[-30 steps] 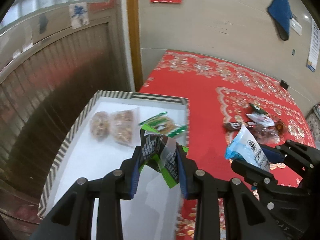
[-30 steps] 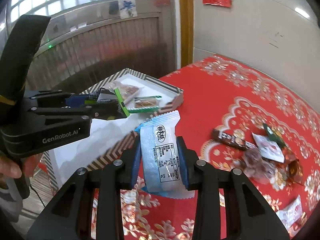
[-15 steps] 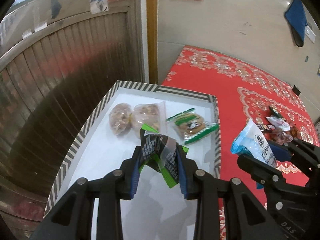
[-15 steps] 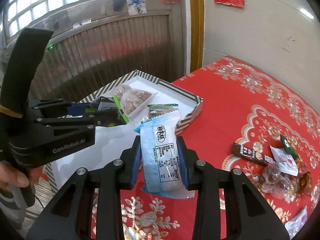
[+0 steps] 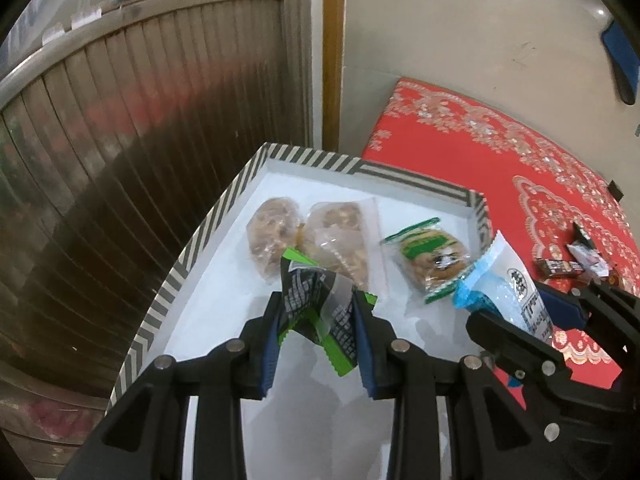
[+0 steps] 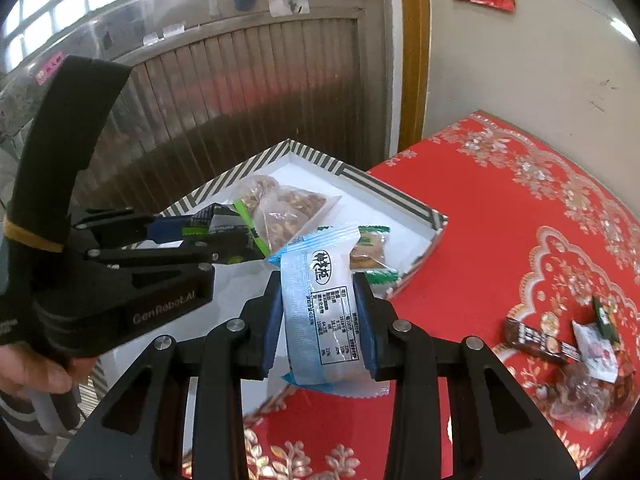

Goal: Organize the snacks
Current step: 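Carry both packs to the white tray and open both tools to drop them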

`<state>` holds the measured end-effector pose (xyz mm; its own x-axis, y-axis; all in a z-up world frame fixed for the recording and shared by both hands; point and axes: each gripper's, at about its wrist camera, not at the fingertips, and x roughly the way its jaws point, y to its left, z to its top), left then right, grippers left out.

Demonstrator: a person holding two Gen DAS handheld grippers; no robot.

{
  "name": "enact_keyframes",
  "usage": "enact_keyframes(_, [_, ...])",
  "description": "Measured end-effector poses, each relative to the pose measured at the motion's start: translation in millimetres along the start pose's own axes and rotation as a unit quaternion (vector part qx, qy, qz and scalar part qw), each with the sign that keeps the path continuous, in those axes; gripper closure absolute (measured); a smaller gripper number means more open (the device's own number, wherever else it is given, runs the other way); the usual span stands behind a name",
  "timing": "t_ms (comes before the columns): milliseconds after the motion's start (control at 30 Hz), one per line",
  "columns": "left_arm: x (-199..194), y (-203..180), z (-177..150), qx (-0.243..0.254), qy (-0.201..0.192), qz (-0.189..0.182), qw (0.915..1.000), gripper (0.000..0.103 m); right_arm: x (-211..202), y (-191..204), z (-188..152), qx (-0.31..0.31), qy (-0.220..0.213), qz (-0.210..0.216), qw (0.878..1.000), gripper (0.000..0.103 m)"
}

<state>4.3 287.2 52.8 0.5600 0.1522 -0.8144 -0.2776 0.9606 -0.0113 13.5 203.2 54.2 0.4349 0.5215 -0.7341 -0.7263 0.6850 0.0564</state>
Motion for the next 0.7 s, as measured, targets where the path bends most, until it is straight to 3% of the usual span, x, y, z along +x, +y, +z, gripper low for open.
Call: enact_keyframes(700, [24.2,21.8,-11.0,-0.025,0.032,0.032,0.9987,0.063,53.5,15.7,-5.4,-0.003,0.063,0.048,0.997,0.069])
